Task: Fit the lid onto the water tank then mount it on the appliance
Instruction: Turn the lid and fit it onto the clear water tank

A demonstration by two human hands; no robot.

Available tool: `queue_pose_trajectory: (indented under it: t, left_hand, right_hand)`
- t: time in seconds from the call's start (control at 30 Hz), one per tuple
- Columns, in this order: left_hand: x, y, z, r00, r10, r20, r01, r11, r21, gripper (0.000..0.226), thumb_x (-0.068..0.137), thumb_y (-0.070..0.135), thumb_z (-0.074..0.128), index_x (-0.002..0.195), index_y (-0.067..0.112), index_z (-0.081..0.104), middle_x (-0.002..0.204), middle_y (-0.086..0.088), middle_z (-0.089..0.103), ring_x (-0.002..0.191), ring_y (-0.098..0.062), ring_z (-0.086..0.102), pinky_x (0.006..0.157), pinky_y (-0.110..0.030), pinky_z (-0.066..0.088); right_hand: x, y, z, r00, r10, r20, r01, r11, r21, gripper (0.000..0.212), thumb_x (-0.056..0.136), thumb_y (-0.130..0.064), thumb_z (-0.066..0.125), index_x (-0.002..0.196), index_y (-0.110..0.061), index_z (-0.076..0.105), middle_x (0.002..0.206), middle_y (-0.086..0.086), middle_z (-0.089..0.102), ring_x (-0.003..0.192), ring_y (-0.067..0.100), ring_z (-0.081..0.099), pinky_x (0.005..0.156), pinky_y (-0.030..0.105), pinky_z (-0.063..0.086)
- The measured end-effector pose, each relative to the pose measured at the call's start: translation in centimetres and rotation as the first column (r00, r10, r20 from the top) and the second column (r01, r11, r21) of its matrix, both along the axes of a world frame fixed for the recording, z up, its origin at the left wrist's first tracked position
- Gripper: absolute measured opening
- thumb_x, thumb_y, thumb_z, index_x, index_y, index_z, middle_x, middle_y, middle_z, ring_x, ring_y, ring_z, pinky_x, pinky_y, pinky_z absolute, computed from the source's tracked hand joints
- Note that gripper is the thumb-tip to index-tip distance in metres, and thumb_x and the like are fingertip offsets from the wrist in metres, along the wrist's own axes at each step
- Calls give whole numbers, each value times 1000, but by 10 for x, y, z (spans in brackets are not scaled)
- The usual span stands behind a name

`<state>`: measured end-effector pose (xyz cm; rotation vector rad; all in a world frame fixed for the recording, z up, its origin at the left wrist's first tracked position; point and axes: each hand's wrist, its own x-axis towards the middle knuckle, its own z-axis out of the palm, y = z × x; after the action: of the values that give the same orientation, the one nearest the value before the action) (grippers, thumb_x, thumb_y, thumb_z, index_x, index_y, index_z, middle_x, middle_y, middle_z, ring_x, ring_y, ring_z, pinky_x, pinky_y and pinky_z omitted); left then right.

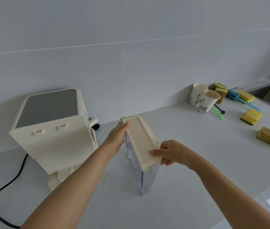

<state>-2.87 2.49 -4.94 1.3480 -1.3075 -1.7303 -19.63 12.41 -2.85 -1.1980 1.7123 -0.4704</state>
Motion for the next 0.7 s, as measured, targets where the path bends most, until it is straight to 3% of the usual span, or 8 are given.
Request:
queue_pose_trajectory:
  t: [0.03, 0.07, 0.1, 0.27, 0.4, 0.5, 0.6, 0.7]
  left_hand:
    - [0, -3, 1, 1000, -28, -5, 28, 1000, 6, 35, 94, 28, 40, 112, 0, 52, 92, -29, 59, 100, -34, 56, 88, -23, 40]
    - [-1, -4, 4, 997, -72, -5, 72, 997, 11, 30, 92, 34, 43, 97, 8, 56, 69, -18, 62, 78, -27, 61, 78, -21, 38]
    - [-3, -4, 7, 995, -98, 0, 98, 995, 21, 24, 89, 39, 45, 88, 16, 53, 63, -7, 52, 68, -18, 46, 74, -21, 35]
    - [-11, -7, 7, 984, -169, 47, 171, 985, -38, 29, 92, 36, 42, 93, 17, 64, 82, 3, 64, 79, -14, 59, 79, -28, 43]
    - [-6, 1, 10, 974, -210, 91, 217, 973, -76, 25, 91, 34, 42, 81, 18, 60, 75, 1, 56, 72, -18, 52, 66, -23, 40]
    - [3, 13, 13, 979, -194, 65, 199, 977, -75, 21, 89, 28, 45, 83, 19, 63, 76, 1, 58, 67, -13, 55, 63, -23, 43]
    - [8, 34, 15, 975, -181, 130, 198, 970, -140, 24, 86, 23, 52, 108, 19, 60, 99, -1, 65, 93, -19, 62, 82, -32, 47]
    - [14, 56, 16, 971, -169, 167, 196, 966, -168, 44, 79, 22, 66, 119, 24, 48, 102, 8, 61, 96, -13, 61, 74, -25, 49]
  right_hand:
    - [5, 2, 0, 1000, 7, 2, -7, 1000, 10, 35, 75, -45, 62, 68, -12, 51, 69, 1, 63, 63, 13, 61, 67, 24, 52]
    - [9, 3, -1, 1000, 14, 13, -15, 1000, 26, 36, 75, -46, 61, 70, -11, 53, 68, 2, 64, 62, 14, 62, 64, 23, 52]
    - [14, 5, -3, 999, 20, 33, -22, 999, 43, 37, 76, -46, 61, 72, -10, 55, 68, 3, 65, 60, 15, 62, 62, 23, 52]
    - [27, 6, -8, 989, 31, 142, -45, 994, 96, 38, 76, -47, 59, 67, -11, 59, 70, 6, 67, 62, 17, 65, 65, 26, 55]
    - [16, 0, -3, 996, 36, 84, -45, 993, 109, 40, 79, -50, 53, 68, -12, 58, 76, 5, 68, 70, 18, 66, 66, 27, 53]
    - [5, -8, 3, 999, 18, -29, -16, 998, 55, 39, 83, -49, 47, 84, -10, 50, 84, 8, 66, 73, 22, 63, 69, 30, 49]
    - [-6, -23, 4, 994, -62, -87, 55, 995, -80, 42, 84, -49, 45, 102, -11, 42, 100, 14, 64, 85, 25, 60, 70, 32, 47]
    - [-10, -40, 3, 990, -119, -77, 103, 977, -187, 54, 84, -49, 45, 125, -15, 36, 122, 13, 54, 107, 27, 53, 88, 36, 41]
